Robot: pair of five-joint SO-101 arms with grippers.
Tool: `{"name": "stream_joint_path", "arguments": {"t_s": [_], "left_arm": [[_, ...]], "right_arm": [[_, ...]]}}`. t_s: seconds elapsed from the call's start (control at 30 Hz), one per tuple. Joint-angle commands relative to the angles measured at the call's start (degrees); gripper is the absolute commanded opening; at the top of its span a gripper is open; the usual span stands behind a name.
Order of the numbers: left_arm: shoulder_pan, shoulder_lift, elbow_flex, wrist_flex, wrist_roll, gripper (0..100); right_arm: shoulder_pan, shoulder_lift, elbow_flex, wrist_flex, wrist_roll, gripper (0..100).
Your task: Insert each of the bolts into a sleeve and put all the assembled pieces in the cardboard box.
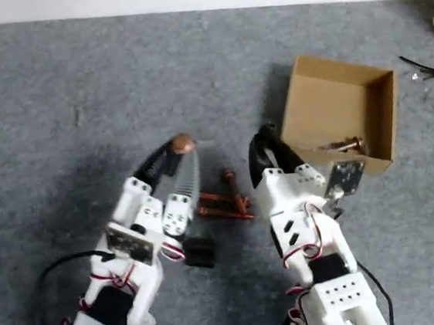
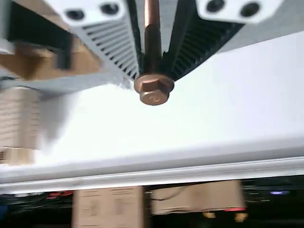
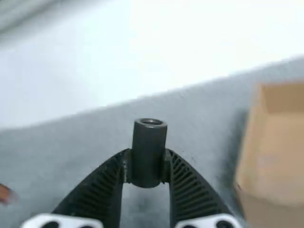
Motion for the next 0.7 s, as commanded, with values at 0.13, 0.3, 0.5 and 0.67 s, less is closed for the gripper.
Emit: {"name": "stream_joint_path", "arguments": {"t_s": [0.13,0.3,0.5,0.67], "left_arm": [[4.97,-0.66,-0.40,-2.90,10.02,1],[-1.01,-0.66,-3.56,-8.70,21.98,1],[-9.98,-0.66,-6.55,-12.57,28.40,1],[-10.33,-0.66,-6.81,-12.48,28.48,1]], "right_arm": [[-11.56,-14.20,8.22,4.53,10.64,0.4],[-16.04,-18.33,8.22,10.42,21.45,0.4],[-16.04,-18.68,8.22,17.80,21.63,0.4],[-16.31,-19.12,8.22,20.62,21.80,0.4]]}}
